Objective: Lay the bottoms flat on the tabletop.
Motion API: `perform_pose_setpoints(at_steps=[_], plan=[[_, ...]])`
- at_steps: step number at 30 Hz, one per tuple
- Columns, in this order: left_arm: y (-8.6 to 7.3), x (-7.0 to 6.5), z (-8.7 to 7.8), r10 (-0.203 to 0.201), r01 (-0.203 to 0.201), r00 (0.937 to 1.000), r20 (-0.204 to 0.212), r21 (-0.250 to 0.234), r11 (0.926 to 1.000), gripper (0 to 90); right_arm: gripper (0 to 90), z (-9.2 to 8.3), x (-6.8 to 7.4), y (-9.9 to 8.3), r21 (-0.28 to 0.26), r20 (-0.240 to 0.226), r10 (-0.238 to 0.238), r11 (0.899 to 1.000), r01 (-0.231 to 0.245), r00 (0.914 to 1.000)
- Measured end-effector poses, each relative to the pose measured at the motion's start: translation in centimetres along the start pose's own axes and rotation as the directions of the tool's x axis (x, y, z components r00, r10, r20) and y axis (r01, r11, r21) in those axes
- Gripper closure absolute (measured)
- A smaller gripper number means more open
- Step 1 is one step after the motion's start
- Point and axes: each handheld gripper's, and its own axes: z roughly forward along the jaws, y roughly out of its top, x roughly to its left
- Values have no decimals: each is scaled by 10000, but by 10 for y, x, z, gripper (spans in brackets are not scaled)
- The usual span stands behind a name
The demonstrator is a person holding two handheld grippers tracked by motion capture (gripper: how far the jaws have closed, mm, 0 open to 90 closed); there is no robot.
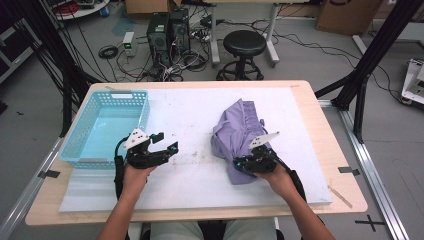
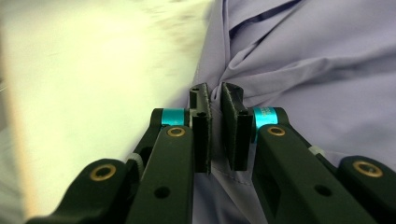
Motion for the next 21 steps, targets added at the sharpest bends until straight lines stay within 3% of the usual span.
perform_pose_setpoints(at_steps=[2,3,4,5,6,7,8,10,11,12,13,14,17,18,19,20,21], plan=[[4,-2,0,-42,43,10000,33,-215,9998,299,777,-2,11,2,-186,-616,-479,9987,468,9969],[4,-2,0,-42,43,10000,33,-215,9998,304,777,-2,11,2,-186,-616,-479,9987,468,9969],[9,-3,2,-81,84,9999,99,-282,9996,306,704,-7,14,2,-442,-956,-566,9976,525,9938],[9,-3,2,-81,84,9999,99,-282,9996,305,704,-7,14,2,-442,-956,-566,9976,525,9938],[15,-6,6,20,-18,9999,171,-160,9999,306,672,-16,13,1,-935,-774,-500,9947,427,9957],[15,-6,6,20,-18,9999,171,-160,9999,306,672,-16,13,1,-935,-774,-500,9947,427,9957],[18,-8,8,60,-57,9996,259,-107,9999,306,672,-23,11,0,-1167,-605,-364,9927,292,9975],[25,-13,15,162,-163,9989,442,9,9999,307,672,-43,-3,-6,-1856,300,282,9824,-222,9992],[28,-16,18,202,-202,9986,486,0,9998,307,672,-43,-3,-6,-1856,300,282,9824,-222,9992],[31,-18,23,220,-222,9983,531,39,9997,307,672,-56,-13,-12,-2072,1250,738,9772,-467,9894],[33,-21,27,254,-261,9979,588,109,9996,307,672,-56,-13,-12,-2072,1250,738,9772,-467,9894],[36,-28,39,317,-335,9965,767,225,9992,307,671,-65,-22,-17,-2089,1876,1088,9755,-685,9762],[38,-37,51,408,-446,9939,1023,358,9984,308,652,-75,-32,-26,-2189,2314,1429,9714,-916,9623],[38,-46,64,447,-521,9911,1254,562,9971,308,642,-77,-34,-28,-2213,2397,1526,9702,-991,9588],[38,-46,64,447,-521,9911,1254,562,9971,310,642,-77,-34,-28,-2213,2397,1526,9702,-991,9588],[38,-50,70,470,-562,9889,1409,617,9965,318,634,-81,-38,-31,-2312,2580,1660,9671,-1060,9518],[36,-58,83,368,-526,9829,1807,835,9951,321,633,-83,-39,-33,-2343,2633,1757,9655,-1138,9486]])
